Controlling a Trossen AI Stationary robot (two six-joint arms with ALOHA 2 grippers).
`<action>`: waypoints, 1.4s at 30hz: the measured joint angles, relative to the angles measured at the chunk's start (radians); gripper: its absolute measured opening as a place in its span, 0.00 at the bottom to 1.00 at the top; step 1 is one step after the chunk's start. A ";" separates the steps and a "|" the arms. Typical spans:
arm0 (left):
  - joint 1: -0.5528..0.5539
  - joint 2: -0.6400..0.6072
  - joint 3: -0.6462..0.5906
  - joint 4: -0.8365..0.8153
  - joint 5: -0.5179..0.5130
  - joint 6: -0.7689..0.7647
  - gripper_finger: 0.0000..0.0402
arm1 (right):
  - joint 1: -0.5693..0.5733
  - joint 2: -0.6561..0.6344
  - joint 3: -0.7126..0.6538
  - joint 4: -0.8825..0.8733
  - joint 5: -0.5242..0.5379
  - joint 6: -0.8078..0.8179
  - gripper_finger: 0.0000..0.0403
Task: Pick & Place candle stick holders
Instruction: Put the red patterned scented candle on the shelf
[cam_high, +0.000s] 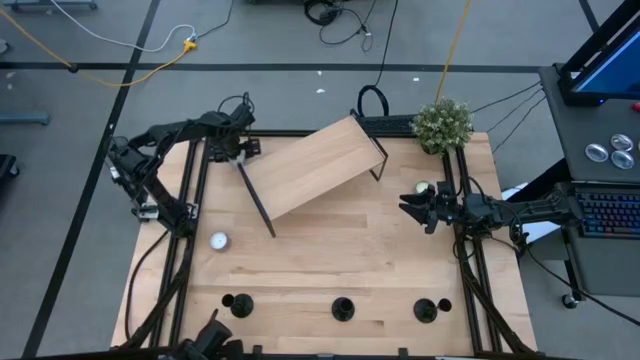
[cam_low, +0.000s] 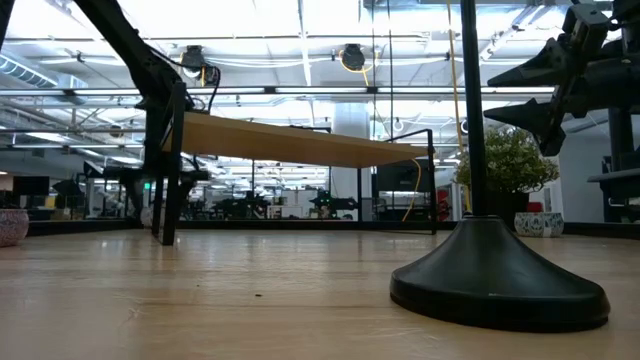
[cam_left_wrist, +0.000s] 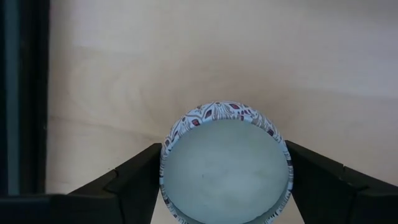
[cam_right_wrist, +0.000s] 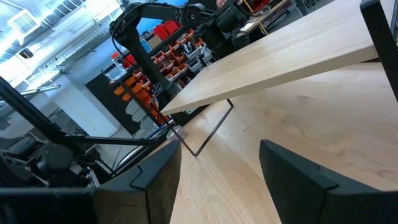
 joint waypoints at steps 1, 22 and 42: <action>0.003 -0.011 0.009 0.000 0.000 0.000 0.73 | 0.000 0.000 0.000 0.000 0.000 0.000 0.53; -0.116 -0.227 0.583 -0.352 -0.004 0.092 0.73 | 0.000 0.000 0.000 0.000 0.000 0.000 0.53; -0.578 -0.171 0.754 -0.643 -0.043 -0.063 0.73 | 0.000 0.000 0.000 0.000 0.001 0.000 0.53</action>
